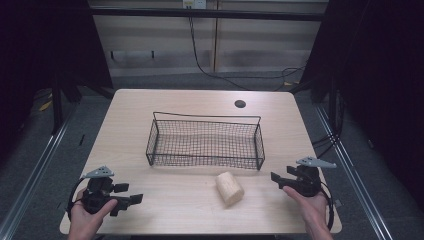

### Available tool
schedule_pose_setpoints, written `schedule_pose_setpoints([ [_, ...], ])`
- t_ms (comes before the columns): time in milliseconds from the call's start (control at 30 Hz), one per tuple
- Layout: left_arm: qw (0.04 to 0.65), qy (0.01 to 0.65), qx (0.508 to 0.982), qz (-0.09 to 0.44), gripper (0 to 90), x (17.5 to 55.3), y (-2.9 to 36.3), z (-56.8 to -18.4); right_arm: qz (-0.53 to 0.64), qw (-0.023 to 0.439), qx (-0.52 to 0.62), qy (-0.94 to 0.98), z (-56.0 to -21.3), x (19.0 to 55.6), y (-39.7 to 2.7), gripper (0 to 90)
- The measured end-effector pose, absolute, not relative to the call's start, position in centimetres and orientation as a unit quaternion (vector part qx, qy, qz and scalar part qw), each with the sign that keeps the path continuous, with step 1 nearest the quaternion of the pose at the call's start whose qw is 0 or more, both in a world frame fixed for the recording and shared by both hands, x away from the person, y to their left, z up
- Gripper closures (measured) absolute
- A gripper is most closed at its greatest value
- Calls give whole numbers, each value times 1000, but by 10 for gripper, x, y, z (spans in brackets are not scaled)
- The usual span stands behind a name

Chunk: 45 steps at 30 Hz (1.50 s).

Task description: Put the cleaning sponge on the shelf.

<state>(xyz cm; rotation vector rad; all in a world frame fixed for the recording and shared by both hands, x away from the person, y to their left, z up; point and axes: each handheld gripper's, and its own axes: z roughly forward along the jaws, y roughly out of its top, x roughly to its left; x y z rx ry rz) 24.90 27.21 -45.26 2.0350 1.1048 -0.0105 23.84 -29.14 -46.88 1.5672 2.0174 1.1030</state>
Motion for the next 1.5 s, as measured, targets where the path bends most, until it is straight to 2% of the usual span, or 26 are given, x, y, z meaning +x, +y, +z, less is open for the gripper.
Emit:
schedule_pose_setpoints([
  [200, 400, 434, 807, -5, 220, 249, 273, -453, 392, 171, 555, 714, -467, 237, -289, 274],
  [400, 401, 433, 807, -5, 220, 248, 272, -452, 416, 156, 544, 712, -462, 234, -286, 354],
  [467, 406, 436, 803, -2, 220, 248, 272, -452, 420, 151, 550, 706, -459, 233, -284, 427],
  [500, 406, 436, 803, -2, 220, 248, 272, -452, 418, 127, 562, 702, -458, 233, -284, 435],
  [867, 407, 437, 802, -2, 220, 248, 272, -452, 411, 89, 537, 731, -448, 233, -270, 471],
  [1067, 407, 437, 802, -3, 220, 248, 272, -452, 405, 33, 535, 740, -444, 237, -271, 422],
  [1500, 403, 437, 804, -4, 220, 249, 272, -453, 390, -5, 501, 773, -436, 240, -256, 348],
])
